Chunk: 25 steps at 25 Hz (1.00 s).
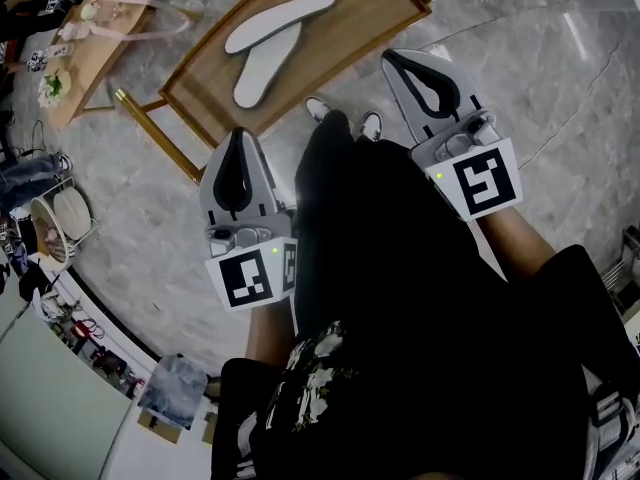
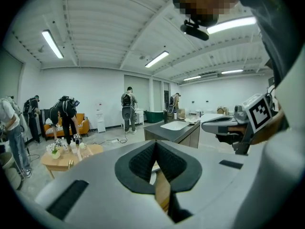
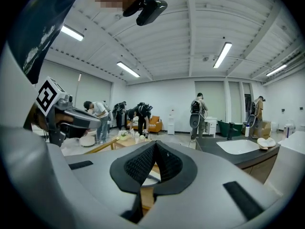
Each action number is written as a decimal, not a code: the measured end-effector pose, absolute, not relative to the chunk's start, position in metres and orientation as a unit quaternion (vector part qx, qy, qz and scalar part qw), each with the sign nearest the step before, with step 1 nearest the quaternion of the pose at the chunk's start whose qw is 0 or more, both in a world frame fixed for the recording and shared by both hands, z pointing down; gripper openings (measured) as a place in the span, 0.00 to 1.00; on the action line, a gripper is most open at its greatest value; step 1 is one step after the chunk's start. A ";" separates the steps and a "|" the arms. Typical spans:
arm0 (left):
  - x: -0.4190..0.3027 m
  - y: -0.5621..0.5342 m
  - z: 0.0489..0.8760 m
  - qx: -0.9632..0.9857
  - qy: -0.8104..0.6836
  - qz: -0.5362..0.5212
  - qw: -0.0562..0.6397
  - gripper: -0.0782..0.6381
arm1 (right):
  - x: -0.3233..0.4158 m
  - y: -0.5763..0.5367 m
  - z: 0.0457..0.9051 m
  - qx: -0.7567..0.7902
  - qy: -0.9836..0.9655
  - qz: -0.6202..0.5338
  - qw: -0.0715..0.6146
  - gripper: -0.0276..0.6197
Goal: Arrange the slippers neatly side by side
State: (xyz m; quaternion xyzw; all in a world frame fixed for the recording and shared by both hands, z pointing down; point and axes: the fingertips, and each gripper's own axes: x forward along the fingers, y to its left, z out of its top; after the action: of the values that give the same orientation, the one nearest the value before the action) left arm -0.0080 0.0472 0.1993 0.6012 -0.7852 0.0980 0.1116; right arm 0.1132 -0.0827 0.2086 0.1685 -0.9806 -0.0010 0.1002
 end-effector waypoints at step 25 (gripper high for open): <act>-0.082 0.035 0.263 0.561 -0.799 0.062 0.207 0.11 | 0.005 -0.077 0.242 0.018 -0.979 -0.113 0.171 0.04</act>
State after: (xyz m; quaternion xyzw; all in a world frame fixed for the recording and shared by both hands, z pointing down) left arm -0.0823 0.0346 0.2634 0.5607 -0.7994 0.0623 0.2065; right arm 0.0047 -0.0771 0.2417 0.0176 -0.9786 -0.1129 0.1709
